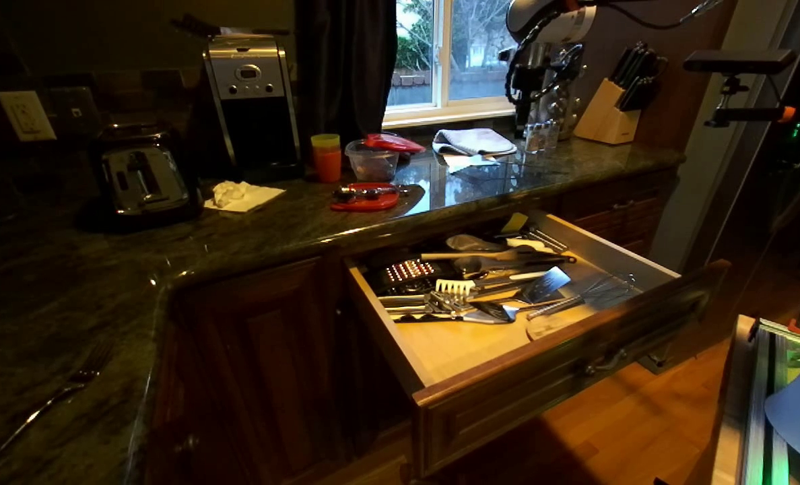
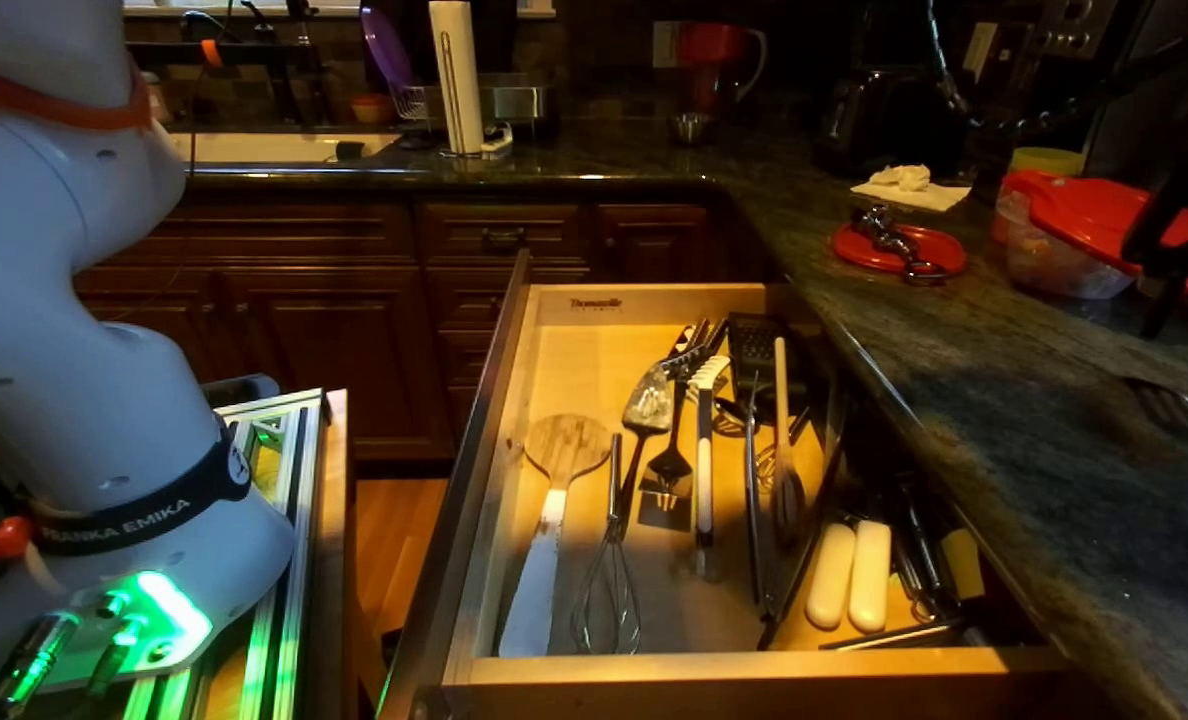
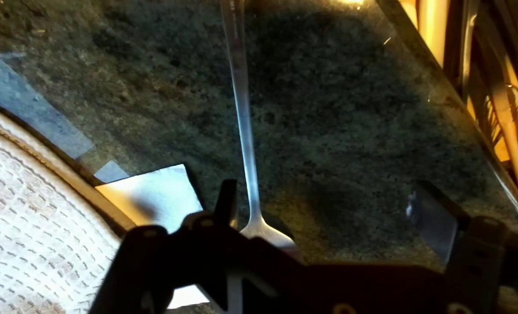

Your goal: Place the spatula inside the drawer

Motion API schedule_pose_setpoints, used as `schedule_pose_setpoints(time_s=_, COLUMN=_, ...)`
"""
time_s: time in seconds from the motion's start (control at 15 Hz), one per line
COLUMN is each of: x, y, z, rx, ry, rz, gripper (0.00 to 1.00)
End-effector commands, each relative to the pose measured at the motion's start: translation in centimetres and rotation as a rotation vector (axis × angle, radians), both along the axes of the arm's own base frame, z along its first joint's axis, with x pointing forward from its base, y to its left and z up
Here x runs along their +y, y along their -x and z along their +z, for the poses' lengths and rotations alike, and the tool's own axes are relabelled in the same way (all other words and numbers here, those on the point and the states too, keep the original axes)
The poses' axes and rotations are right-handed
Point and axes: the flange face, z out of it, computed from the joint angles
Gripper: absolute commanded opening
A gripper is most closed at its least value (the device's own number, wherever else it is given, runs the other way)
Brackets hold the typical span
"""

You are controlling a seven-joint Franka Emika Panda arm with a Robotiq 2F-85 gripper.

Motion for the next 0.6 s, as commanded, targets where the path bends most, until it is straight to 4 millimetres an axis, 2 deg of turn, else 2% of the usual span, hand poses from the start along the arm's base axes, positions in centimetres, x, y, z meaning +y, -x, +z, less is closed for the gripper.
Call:
schedule_pose_setpoints(time_s=0.0, x=-0.1, y=0.0, z=0.2, rx=-0.001, ry=0.0, rz=0.0, gripper=1.0)
schedule_pose_setpoints(time_s=0.2, x=0.0, y=0.0, z=0.6, rx=-0.006, ry=0.002, rz=0.001, gripper=1.0)
schedule_pose_setpoints(time_s=0.53, x=-0.9, y=-1.9, z=-1.9, rx=-0.069, ry=-0.001, rz=0.09, gripper=1.0)
